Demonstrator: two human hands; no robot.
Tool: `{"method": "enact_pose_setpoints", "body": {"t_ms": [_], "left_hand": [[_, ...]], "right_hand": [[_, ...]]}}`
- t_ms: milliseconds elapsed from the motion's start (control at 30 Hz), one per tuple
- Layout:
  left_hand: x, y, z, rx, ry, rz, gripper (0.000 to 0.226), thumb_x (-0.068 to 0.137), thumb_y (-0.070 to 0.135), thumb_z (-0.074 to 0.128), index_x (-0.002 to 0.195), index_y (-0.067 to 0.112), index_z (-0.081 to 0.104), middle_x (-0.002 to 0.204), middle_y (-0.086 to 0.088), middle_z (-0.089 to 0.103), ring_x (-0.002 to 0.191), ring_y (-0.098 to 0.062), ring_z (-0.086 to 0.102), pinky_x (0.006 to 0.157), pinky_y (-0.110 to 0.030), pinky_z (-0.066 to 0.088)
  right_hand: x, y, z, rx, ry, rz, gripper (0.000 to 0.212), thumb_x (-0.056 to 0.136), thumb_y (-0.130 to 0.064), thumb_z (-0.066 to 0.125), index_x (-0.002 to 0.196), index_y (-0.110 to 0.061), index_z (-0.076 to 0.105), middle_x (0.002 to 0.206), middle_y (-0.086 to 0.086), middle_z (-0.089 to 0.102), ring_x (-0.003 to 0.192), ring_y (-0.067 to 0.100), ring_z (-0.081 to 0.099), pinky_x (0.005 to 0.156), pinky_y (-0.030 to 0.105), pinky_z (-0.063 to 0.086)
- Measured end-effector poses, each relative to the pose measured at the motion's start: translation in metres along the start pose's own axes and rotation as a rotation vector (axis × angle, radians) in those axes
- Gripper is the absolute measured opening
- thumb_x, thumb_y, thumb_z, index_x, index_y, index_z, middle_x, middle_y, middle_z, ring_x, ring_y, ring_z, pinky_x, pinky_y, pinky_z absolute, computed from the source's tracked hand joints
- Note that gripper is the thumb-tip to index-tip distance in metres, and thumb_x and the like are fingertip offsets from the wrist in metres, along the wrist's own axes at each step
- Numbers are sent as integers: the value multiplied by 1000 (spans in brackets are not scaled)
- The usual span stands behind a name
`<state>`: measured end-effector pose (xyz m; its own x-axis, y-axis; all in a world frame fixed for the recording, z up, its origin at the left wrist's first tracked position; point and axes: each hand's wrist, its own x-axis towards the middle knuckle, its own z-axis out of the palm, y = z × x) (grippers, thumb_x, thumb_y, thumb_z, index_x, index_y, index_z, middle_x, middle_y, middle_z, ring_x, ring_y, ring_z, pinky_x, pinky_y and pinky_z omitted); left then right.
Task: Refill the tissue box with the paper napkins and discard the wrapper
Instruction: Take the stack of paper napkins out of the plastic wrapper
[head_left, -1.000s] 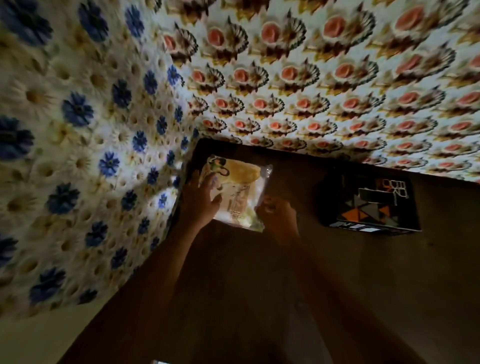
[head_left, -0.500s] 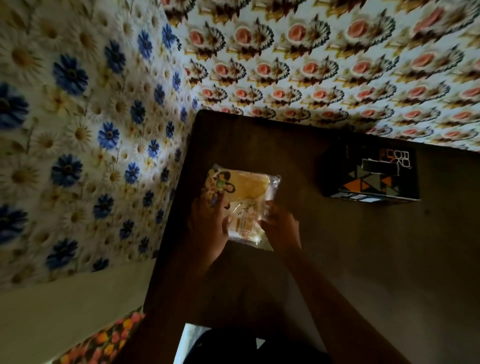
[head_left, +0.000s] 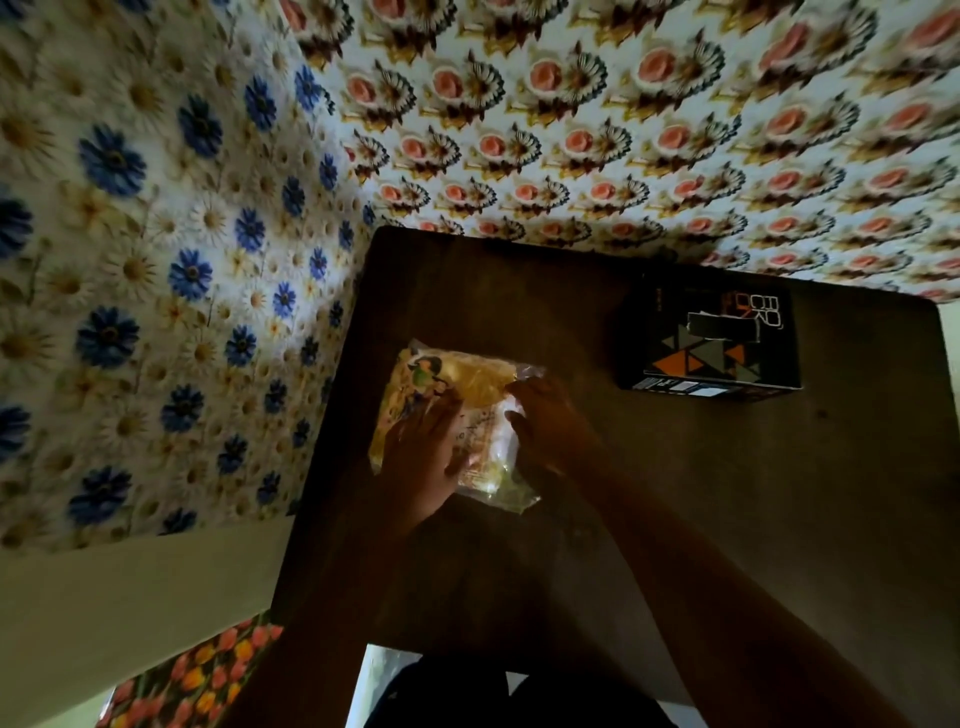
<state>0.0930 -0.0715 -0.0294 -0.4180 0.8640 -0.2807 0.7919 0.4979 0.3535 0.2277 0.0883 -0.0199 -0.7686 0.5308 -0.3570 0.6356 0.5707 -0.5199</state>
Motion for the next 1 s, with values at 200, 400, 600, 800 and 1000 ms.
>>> {"method": "enact_pose_setpoints", "body": {"t_ms": [200,400,600,800,1000], "left_hand": [[2,0,-2,11,-13,-10,79,93,57,54,160,24,27,169,0,22,156,-30,20,118,-57,26],[1,4,-4,-11,-14,-29,72,94,51,62,156,25,37,167,-1,29,156,-31,22,118,-58,22],[3,3,-7,3,-50,-19,74,96,56,55,159,32,26,169,6,21,157,-25,16,120,-54,20],[3,1,-5,-8,-53,-26,74,95,59,53,159,32,26,169,6,21,157,-27,17,120,-57,20],[1,-5,-3,-142,15,8,81,88,71,35,155,25,40,165,1,34,153,-27,29,120,-61,26]], "right_hand": [[12,-2,-1,-11,-80,0,46,90,-47,65,126,-19,61,141,11,54,140,32,39,118,47,28],[17,-14,2,49,-88,12,40,92,-32,70,127,-15,64,144,14,49,143,32,33,120,42,17],[11,-20,7,252,-33,21,32,83,-14,78,114,-13,71,134,13,50,134,32,44,113,50,36],[-15,-10,-6,412,57,79,32,79,-14,84,103,-5,66,113,-3,56,99,5,57,74,10,48],[-41,18,-3,339,136,360,24,93,-32,70,76,-18,60,105,9,69,95,19,64,79,28,51]]}}
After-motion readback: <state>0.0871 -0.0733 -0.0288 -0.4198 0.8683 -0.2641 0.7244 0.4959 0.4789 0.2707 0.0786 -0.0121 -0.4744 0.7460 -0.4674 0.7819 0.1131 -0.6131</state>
